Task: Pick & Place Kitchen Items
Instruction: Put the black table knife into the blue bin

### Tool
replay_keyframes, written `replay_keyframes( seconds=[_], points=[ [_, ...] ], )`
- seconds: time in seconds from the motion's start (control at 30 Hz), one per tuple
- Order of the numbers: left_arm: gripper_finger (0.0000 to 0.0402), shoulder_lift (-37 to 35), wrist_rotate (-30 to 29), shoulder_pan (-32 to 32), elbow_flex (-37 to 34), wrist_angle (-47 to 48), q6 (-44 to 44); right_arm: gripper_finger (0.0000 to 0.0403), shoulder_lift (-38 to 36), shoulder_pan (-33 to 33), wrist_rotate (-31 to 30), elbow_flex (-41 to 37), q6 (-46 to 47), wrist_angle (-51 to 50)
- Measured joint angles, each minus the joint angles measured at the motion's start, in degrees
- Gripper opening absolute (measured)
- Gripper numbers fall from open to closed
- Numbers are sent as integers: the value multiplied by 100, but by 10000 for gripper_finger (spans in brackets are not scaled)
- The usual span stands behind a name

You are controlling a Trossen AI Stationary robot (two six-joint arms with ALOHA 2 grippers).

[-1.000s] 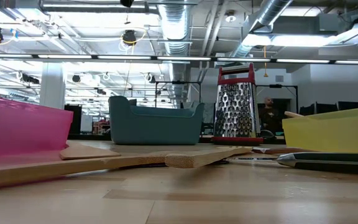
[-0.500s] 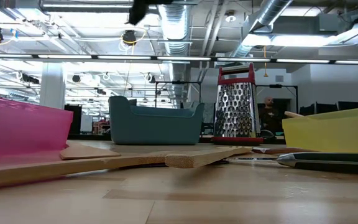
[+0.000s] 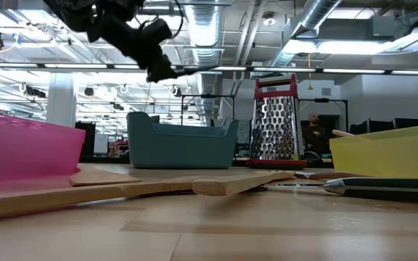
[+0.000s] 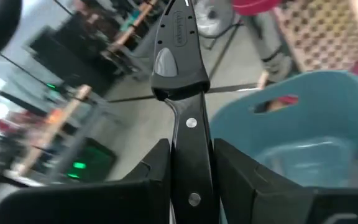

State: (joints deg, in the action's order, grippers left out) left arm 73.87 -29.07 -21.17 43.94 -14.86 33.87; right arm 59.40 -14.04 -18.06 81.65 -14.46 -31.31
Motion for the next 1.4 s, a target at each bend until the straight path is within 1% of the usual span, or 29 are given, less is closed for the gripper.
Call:
replay_keyframes(
  seconds=[0.1, 0.17, 0.37, 0.57, 0.7, 0.8, 0.9, 1.07, 1.23, 1.3, 1.4],
  points=[
    [70, 0, 573, -1, -197, 16, -709, 122, 0, 0, 0, 0, -18, -2],
    [70, 0, 826, -29, -295, -7, -1012, 122, 0, 0, 2, 0, -51, -2],
    [70, 171, 818, -189, -464, -3, -1361, 122, 39, 2, 2, 0, -61, -10],
    [70, 773, 865, -194, -459, -84, -1382, 122, 142, 2, 0, -2, -52, -1],
    [70, 1198, 917, -194, -461, -160, -1638, 122, 197, 4, 2, -4, -52, -20],
    [70, 1366, 917, -195, -463, -186, -1769, 122, 245, 18, 2, 4, -56, 19],
    [70, 1437, 927, -195, -463, -203, -1871, 122, 281, 31, 2, -4, -55, -12],
    [70, 1438, 1121, -314, -447, -225, -2362, 122, 286, 31, 2, -4, -196, -12],
    [70, 1438, 1175, -505, -187, -242, -2793, 122, 286, 31, 2, -4, -199, 4],
    [70, 1438, 1296, -591, -66, -186, -2870, 122, 286, 31, 1, -4, -199, 4],
    [70, 1436, 1630, -711, 113, 133, -3045, 122, 286, 31, 0, -4, -199, 3]
  ],
)
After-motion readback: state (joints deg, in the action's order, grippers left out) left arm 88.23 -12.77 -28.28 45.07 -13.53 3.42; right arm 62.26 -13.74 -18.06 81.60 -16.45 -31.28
